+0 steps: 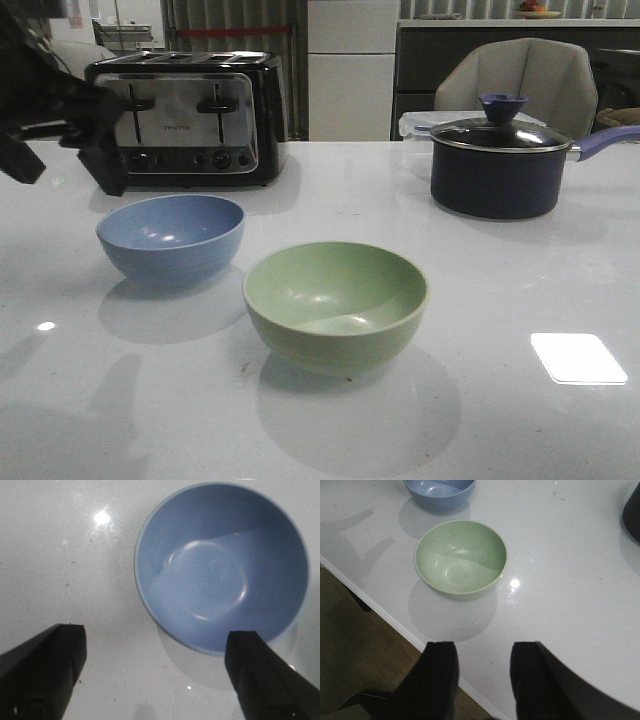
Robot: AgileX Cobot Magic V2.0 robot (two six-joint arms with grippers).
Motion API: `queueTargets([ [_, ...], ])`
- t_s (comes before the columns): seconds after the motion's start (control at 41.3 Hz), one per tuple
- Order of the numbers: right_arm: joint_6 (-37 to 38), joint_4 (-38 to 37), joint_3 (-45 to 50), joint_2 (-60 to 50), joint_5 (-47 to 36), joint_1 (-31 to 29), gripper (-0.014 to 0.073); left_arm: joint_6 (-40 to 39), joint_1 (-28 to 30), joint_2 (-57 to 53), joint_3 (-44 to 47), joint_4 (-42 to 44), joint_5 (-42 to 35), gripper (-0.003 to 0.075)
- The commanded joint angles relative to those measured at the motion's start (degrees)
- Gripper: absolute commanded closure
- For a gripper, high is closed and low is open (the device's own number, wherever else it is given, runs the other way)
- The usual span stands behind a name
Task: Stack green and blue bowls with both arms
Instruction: 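Reach the left gripper down to the rim of the light blue bowl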
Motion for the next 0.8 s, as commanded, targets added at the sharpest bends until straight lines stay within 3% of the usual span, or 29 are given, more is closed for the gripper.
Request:
queueTargets([
  [0.0, -0.7, 0.8, -1.5, -0.2, -3.7, 0.0, 0.0207, -0.5, -0.5, 2.4, -5.2, 0.6, -3.2, 0.0106],
  [0.363, -0.7, 0.8, -1.5, -0.2, -3.6, 0.0, 0.0207, -0.5, -0.5, 14.5, -13.4, 0.8, -4.5, 0.0134],
  [0.775, -0.7, 0.8, -1.5, -0.2, -3.6, 0.0, 0.0207, -0.5, -0.5, 15.2, -13.8, 0.8, -3.5, 0.0580],
])
